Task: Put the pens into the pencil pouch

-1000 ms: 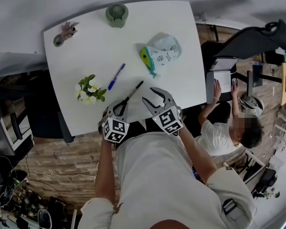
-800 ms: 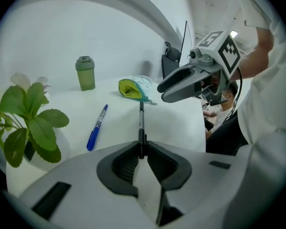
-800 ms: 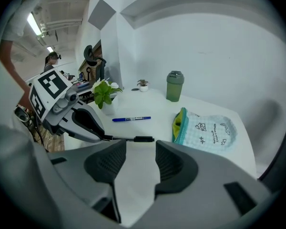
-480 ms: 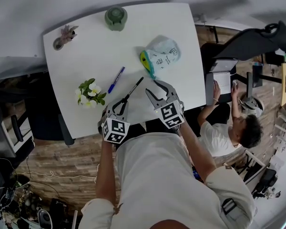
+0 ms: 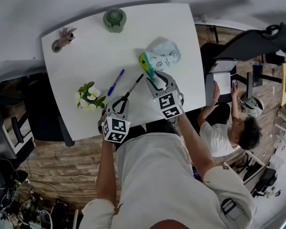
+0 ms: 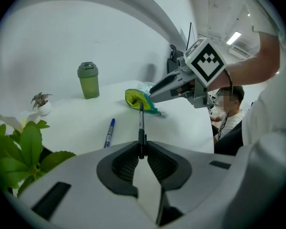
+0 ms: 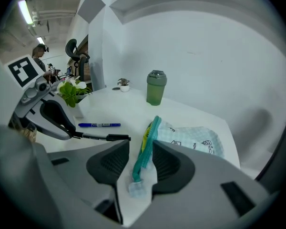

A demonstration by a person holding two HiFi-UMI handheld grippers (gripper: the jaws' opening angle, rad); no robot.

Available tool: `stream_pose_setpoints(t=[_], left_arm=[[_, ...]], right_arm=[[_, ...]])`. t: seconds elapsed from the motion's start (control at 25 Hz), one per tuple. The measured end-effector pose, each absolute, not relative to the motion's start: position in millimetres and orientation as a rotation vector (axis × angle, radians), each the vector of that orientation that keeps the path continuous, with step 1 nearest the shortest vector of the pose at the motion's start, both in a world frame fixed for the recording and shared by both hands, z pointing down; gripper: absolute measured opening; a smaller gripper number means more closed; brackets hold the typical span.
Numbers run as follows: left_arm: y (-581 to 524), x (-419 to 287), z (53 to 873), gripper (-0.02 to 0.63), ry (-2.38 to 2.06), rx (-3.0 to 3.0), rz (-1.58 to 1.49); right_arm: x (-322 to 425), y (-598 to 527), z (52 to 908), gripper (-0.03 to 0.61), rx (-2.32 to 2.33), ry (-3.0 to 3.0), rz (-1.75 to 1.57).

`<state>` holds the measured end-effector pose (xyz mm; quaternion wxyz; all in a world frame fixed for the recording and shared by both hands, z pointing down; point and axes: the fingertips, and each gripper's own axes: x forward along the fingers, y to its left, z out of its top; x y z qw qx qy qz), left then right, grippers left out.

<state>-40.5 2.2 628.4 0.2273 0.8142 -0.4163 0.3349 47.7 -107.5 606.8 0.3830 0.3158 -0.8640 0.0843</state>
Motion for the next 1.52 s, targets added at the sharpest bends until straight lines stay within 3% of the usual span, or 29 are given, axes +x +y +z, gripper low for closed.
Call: stream_pose_setpoints(t=[0.36, 0.64, 1.52], left_arm=[[-5, -41, 628, 0.051, -1.147, 2.236, 0.920], [-8, -40, 625, 0.051, -1.149, 2.240, 0.905], [-19, -10, 618, 0.051, -1.088, 2.266, 0.931]], right_arm=[[40, -136, 615, 0.130, 0.856, -2.149, 0.178], [43, -145, 624, 0.034, 0.890, -2.088, 0.174], [55, -111, 588, 0.026, 0.862, -2.163, 0.172]])
